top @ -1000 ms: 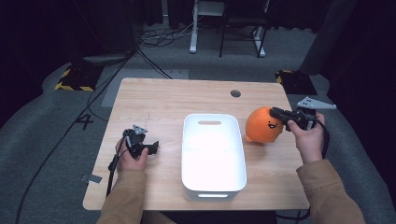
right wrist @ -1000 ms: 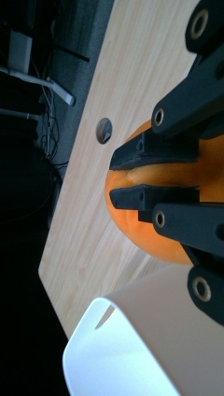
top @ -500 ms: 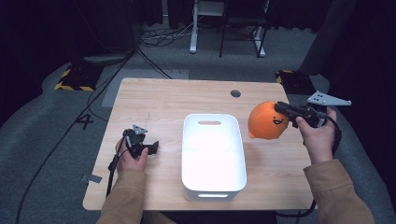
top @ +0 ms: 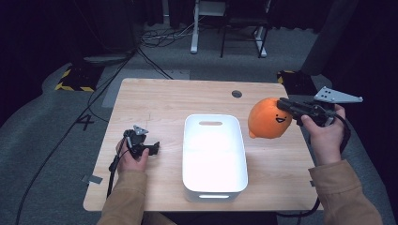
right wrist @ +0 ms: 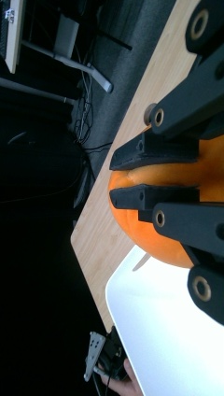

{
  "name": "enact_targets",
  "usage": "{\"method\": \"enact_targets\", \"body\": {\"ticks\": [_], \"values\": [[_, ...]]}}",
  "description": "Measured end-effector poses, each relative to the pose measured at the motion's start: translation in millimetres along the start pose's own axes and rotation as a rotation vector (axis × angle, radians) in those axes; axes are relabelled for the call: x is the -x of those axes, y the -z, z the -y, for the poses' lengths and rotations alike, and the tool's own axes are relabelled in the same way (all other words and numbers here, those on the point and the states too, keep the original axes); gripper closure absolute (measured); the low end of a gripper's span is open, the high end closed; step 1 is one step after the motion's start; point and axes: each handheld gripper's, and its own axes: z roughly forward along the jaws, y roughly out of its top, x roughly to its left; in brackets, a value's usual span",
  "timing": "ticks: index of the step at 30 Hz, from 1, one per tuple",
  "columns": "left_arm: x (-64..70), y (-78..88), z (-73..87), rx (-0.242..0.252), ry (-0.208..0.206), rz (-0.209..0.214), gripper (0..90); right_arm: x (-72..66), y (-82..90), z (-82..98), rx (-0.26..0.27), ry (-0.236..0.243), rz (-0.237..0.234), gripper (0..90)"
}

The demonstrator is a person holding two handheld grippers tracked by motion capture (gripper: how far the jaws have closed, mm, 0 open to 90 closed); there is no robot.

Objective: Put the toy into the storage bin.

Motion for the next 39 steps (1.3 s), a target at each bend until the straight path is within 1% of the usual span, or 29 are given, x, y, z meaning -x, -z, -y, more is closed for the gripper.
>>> {"method": "enact_targets", "body": {"ticks": [5, 6, 7, 8, 9, 10, 13, 19, 27, 32, 34, 36, 39], "values": [[0.0, 0.0, 0.0, 0.001, 0.000, -0.002, 15.1, -4.6, 2.4, -10.7, 0.014, 0.007, -0.020, 80.6], [0.0, 0.0, 0.0, 0.000, 0.000, 0.000, 15.1, -4.4, 2.6, -12.3, 0.014, 0.018, -0.025, 80.6], [0.0, 0.0, 0.0, 0.000, 0.000, 0.000, 15.1, -5.2, 2.3, -14.0, 0.017, 0.013, -0.031, 80.6], [0.0, 0.0, 0.0, 0.000, 0.000, 0.000, 15.0, -4.5, 2.0, -15.5, 0.018, 0.019, -0.037, 80.7], [0.0, -0.1, 0.0, 0.000, 0.001, 0.001, 15.0, -4.7, 1.4, -17.2, 0.023, 0.012, -0.046, 80.7], [0.0, 0.0, 0.0, 0.001, 0.000, -0.001, 15.1, -3.9, 0.9, -18.7, 0.026, 0.021, -0.053, 80.7], [0.0, 0.0, 0.0, 0.001, -0.001, -0.002, 15.1, -5.4, -1.1, -24.0, 0.033, 0.013, -0.071, 80.7], [0.5, -0.4, 0.1, 0.004, -0.002, 0.004, 15.1, -10.8, -7.2, -36.7, 0.046, 0.041, -0.104, 80.8], [1.0, -0.6, -0.3, 0.005, -0.009, 0.006, 15.1, -22.9, -21.8, -46.6, 0.052, 0.060, -0.153, 80.8], [1.1, -0.6, -0.4, 0.005, -0.011, 0.005, 15.0, -34.2, -34.7, -53.5, 0.058, 0.062, -0.193, 81.0], [1.1, -0.6, -0.4, 0.005, -0.012, 0.005, 15.0, -38.4, -39.2, -55.7, 0.056, 0.072, -0.203, 81.0], [1.1, -0.6, -0.4, 0.004, -0.012, 0.006, 15.1, -44.4, -46.3, -58.1, 0.053, 0.090, -0.224, 81.0], [1.1, -0.6, -0.4, 0.005, -0.012, 0.006, 15.1, -51.4, -55.1, -60.7, 0.047, 0.100, -0.241, 81.0]]}}
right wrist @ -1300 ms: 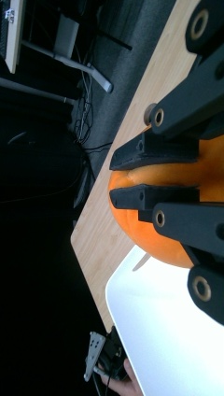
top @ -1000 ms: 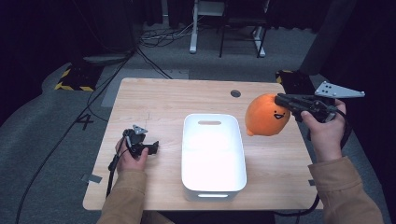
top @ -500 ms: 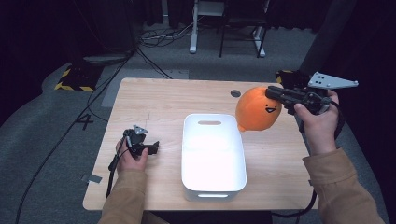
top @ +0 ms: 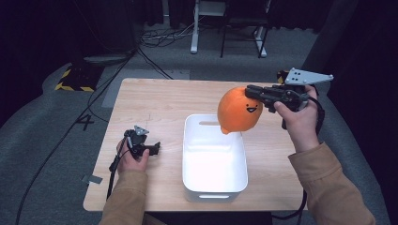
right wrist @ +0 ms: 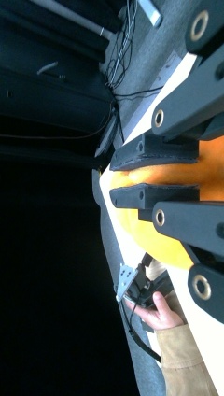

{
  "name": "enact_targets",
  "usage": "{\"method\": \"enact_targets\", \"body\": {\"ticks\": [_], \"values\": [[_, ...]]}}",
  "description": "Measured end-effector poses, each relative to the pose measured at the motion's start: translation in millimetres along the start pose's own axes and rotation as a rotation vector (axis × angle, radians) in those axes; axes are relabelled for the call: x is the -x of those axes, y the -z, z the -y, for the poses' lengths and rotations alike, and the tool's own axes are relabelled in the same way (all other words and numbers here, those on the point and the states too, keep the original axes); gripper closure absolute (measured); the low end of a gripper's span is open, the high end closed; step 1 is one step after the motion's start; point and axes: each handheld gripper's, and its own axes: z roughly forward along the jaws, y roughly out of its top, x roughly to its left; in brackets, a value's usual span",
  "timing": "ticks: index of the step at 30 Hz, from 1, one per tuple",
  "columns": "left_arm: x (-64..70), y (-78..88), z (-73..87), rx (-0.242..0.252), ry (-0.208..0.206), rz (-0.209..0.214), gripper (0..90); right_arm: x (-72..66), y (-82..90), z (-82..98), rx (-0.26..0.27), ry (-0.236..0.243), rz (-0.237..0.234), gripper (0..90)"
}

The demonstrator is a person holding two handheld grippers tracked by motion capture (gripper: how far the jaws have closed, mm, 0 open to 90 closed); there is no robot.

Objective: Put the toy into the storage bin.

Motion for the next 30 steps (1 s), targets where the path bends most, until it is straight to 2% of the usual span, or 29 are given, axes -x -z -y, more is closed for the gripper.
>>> {"method": "enact_targets", "body": {"ticks": [8, 17, 24, 30], "values": [[0.0, 0.0, 0.0, 0.000, 0.000, 0.000, 15.0, -12.6, -29.4, -3.4, -0.013, 0.012, -0.045, 81.0], [0.1, 0.1, 0.0, -0.001, 0.000, 0.001, 15.0, -29.8, -59.3, 1.1, -0.043, 0.024, -0.101, 80.9], [0.2, -0.1, 0.1, -0.001, 0.001, 0.004, 15.0, -37.3, -73.3, 5.7, -0.057, 0.023, -0.121, 80.9], [0.2, -0.1, 0.1, -0.001, -0.001, 0.004, 15.0, -39.8, -84.0, 16.7, -0.088, 0.013, -0.130, 80.8]]}}
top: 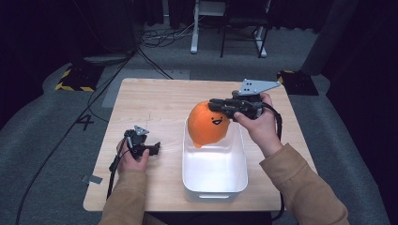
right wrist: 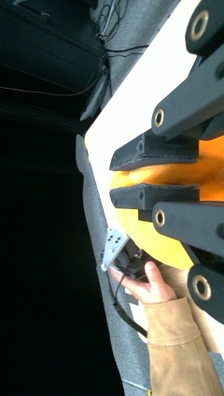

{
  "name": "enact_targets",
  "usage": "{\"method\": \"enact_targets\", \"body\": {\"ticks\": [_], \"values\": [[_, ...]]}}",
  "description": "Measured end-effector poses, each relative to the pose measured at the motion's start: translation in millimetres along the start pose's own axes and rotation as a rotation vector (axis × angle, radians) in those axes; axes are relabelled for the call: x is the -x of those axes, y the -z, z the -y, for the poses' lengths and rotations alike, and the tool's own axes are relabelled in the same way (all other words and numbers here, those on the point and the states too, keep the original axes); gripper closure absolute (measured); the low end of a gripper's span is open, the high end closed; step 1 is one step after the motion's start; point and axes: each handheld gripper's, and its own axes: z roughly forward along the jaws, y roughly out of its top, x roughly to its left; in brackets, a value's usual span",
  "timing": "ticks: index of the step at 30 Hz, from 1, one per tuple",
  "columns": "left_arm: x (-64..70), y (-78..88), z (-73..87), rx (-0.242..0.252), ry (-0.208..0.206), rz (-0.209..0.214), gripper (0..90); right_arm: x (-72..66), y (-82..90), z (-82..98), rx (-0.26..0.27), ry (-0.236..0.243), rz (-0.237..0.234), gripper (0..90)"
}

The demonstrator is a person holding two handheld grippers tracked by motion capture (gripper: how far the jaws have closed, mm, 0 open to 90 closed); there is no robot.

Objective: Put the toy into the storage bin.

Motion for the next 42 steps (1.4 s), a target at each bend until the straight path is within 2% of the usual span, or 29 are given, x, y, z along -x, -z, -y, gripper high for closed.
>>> {"method": "enact_targets", "body": {"ticks": [9, 14, 26, 42], "values": [[0.2, 0.0, 0.0, -0.001, -0.001, 0.000, 15.0, -5.6, -21.2, 17.0, -0.066, -0.003, -0.017, 80.7], [0.3, -0.1, 0.1, 0.001, -0.001, 0.003, 15.1, -10.0, -29.0, 24.6, -0.113, -0.009, -0.002, 80.6], [0.3, 0.0, 0.0, 0.000, -0.002, 0.001, 15.1, -9.9, -44.5, 42.3, -0.222, -0.033, -0.005, 80.4], [0.3, 0.0, 0.0, -0.001, -0.002, 0.001, 15.1, -10.0, -56.1, 52.7, -0.339, -0.041, -0.003, 79.6]]}}
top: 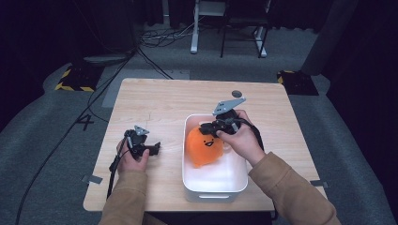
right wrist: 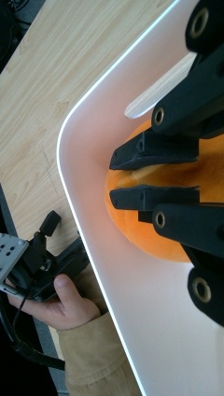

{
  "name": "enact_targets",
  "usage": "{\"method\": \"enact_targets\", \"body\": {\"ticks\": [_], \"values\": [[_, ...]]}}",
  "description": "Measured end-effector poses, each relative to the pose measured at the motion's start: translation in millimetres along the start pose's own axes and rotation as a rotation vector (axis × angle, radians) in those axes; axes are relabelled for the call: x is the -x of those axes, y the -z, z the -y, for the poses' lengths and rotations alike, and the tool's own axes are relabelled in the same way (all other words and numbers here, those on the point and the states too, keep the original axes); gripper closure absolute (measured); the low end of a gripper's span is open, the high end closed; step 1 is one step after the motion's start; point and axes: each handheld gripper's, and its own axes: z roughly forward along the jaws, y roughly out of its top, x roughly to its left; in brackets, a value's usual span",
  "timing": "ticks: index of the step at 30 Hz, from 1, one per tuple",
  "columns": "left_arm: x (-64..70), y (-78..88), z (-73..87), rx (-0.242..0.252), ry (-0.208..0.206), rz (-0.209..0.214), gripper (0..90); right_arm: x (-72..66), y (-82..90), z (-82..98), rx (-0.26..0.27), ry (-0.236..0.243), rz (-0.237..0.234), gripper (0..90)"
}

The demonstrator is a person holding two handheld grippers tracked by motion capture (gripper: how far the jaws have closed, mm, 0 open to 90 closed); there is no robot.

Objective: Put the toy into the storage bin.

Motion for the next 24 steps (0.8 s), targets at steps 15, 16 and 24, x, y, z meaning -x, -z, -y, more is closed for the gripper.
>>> {"method": "enact_targets", "body": {"ticks": [15, 16, 24], "values": [[0.0, 0.0, 0.0, 0.000, 0.000, 0.000, 15.1, -1.4, -5.3, -0.6, -0.078, -0.004, 0.008, 74.5], [0.0, 0.0, 0.0, 0.000, 0.000, 0.000, 15.1, -1.5, -5.3, -0.6, -0.077, -0.003, 0.008, 73.2], [0.0, 0.0, 0.0, 0.000, 0.000, 0.000, 15.1, -3.0, -4.7, -0.2, -0.083, -0.006, 0.018, 67.8]]}}
